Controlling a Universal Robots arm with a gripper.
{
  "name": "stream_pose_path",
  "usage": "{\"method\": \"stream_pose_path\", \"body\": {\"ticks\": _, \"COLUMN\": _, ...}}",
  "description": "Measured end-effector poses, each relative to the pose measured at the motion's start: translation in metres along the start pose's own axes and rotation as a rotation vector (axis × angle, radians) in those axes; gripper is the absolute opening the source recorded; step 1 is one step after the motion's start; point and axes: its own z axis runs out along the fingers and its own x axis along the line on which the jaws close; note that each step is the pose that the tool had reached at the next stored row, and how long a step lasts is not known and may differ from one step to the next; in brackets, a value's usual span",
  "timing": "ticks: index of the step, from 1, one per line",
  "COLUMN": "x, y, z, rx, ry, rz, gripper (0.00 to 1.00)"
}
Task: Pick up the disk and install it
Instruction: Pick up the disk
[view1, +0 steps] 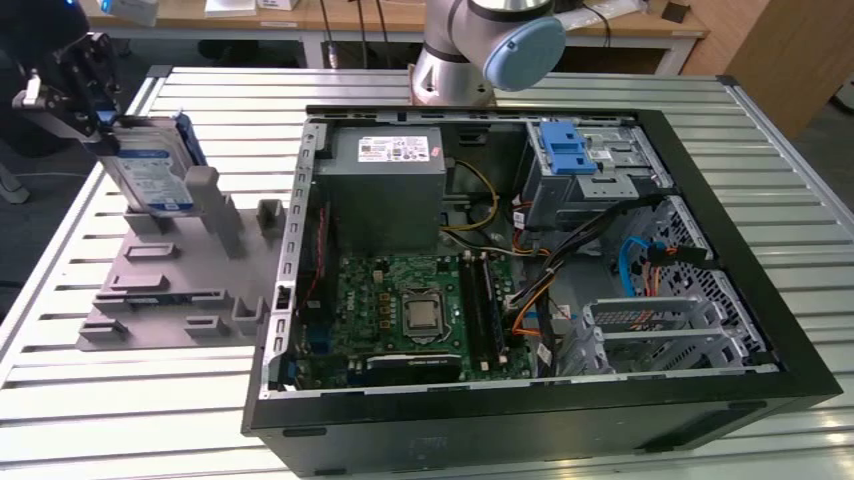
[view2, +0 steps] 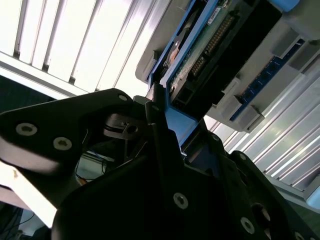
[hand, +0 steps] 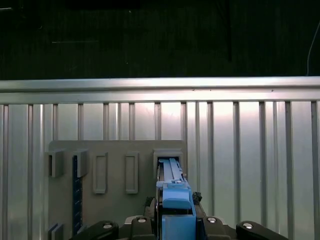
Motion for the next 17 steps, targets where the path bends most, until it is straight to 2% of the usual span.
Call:
{"method": "stream_pose_path", "body": {"ticks": 4, "x": 0.0, "y": 0.0, "z": -0.0015, "rx": -0.0004, "ry": -0.0095, "rz": 0.0, "gripper": 0.36}}
{"method": "stream_pose_path", "body": {"ticks": 8, "x": 0.0, "y": 0.0002, "z": -0.002, "rx": -0.0006, "ry": -0.0099, "rz": 0.0, "gripper": 0.36}}
{"method": "stream_pose_path", "body": {"ticks": 17, "x": 0.0001, "y": 0.0002, "z": -0.0094, "rx": -0.0004, "ry": -0.01, "rz": 0.0, "gripper": 0.36}}
